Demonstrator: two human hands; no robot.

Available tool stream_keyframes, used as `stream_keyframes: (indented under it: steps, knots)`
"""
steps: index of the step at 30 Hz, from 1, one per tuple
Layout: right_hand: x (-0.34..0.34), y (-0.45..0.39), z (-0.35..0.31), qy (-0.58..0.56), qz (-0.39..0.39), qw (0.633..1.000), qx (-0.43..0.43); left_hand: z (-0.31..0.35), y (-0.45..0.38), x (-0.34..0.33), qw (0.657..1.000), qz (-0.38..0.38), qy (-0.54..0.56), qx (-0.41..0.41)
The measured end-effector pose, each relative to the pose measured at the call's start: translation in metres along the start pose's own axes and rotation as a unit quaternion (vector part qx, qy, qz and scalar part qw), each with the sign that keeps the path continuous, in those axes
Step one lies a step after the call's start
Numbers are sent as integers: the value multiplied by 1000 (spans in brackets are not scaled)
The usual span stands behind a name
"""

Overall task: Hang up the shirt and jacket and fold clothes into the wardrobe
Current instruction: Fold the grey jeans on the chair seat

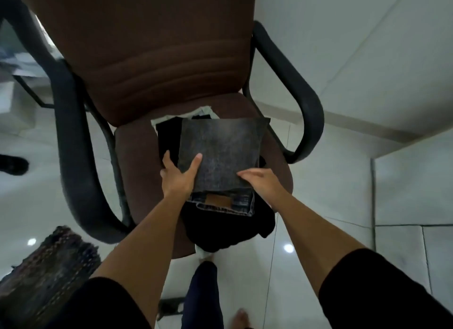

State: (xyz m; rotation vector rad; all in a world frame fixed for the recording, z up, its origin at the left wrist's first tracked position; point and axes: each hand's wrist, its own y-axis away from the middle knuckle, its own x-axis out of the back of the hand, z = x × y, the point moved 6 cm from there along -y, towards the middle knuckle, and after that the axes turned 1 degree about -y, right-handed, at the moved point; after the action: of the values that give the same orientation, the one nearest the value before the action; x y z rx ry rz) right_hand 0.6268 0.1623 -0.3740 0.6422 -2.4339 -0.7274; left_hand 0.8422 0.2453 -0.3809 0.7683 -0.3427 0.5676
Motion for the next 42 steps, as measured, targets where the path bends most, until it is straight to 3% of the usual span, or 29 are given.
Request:
stream_keyframes:
  steps: [4, 7, 9, 13, 22, 26, 33, 42]
  knots:
    - [-19, -3, 61, 83, 27, 996, 36, -49, 0, -41, 998, 9, -61, 14]
    - [-28, -12, 69, 134, 70, 984, 91, -48, -11, -50, 972, 69, -216, -59]
    - [-30, -24, 67, 145, 83, 982, 89, -39, -26, -54, 955, 65, -261, -124]
    - [-26, -50, 58, 49, 54, 996, 50, -38, -55, -64, 966, -67, -202, -147]
    - [-25, -82, 58, 82, 67, 994, -15, -28, -74, -69, 965, -111, -185, -148]
    - [-23, -81, 54, 104, 90, 990, 17, -27, -72, -70, 976, -106, -133, -136]
    - [-5, -59, 29, 89, 110, 986, 85, 1, -50, -52, 974, -81, -96, -189]
    - [56, 47, -47, 82, 167, 967, 175, 87, 56, -4, 956, -13, -94, -279]
